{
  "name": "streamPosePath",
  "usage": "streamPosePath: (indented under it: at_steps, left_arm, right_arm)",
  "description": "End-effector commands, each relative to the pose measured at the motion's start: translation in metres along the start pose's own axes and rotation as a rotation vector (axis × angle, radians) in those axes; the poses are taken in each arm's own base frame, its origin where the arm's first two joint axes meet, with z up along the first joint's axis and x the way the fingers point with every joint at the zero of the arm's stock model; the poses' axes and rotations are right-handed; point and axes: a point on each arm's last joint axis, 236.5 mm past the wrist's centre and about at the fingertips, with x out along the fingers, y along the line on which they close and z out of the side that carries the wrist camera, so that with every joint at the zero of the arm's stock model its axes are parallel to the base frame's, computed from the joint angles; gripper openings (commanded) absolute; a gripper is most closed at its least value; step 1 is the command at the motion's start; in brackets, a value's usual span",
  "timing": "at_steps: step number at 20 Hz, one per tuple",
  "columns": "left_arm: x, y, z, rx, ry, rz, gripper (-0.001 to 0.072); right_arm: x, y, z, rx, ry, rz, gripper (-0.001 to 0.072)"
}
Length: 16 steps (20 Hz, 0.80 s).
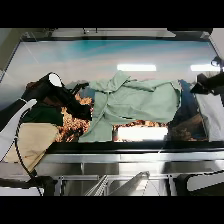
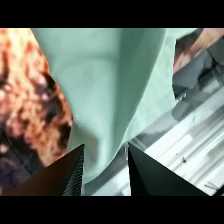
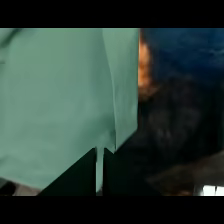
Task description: Fold the shirts.
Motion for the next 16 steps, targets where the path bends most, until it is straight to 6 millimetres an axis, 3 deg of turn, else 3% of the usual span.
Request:
streamPosePath:
  at_steps: [1,4,5,6,7,12,16]
  left_arm:
    - [-0.021,-0.009,0.040,0.078,-0.135,0.058,0.0286]
    - [-0.017,-0.028,0.065,0.181,-0.190,0.099,0.0286]
    - [-0.010,-0.027,0.068,0.199,-0.175,0.120,0.0286]
    - [-0.002,-0.024,0.069,0.215,-0.148,0.147,0.0287]
    - [0.009,-0.020,0.068,0.221,-0.110,0.165,0.0288]
    - [0.039,-0.018,0.067,0.245,0.013,0.170,0.0288]
    - [0.032,-0.022,0.074,0.249,0.007,0.169,0.0288]
  right_arm:
    - [0.021,-0.007,-0.078,0.076,0.180,0.037,0.0023]
    - [0.037,-0.010,-0.119,0.114,0.150,0.021,0.0037]
    - [0.041,-0.011,-0.128,0.129,0.137,0.015,0.0237]
    - [0.044,-0.010,-0.133,0.148,0.123,0.020,0.0588]
    - [0.048,-0.007,-0.138,0.168,0.123,0.037,0.0705]
    - [0.071,0.011,-0.127,0.205,0.060,0.133,0.0705]
    - [0.094,0.028,-0.123,0.193,0.079,0.184,0.0705]
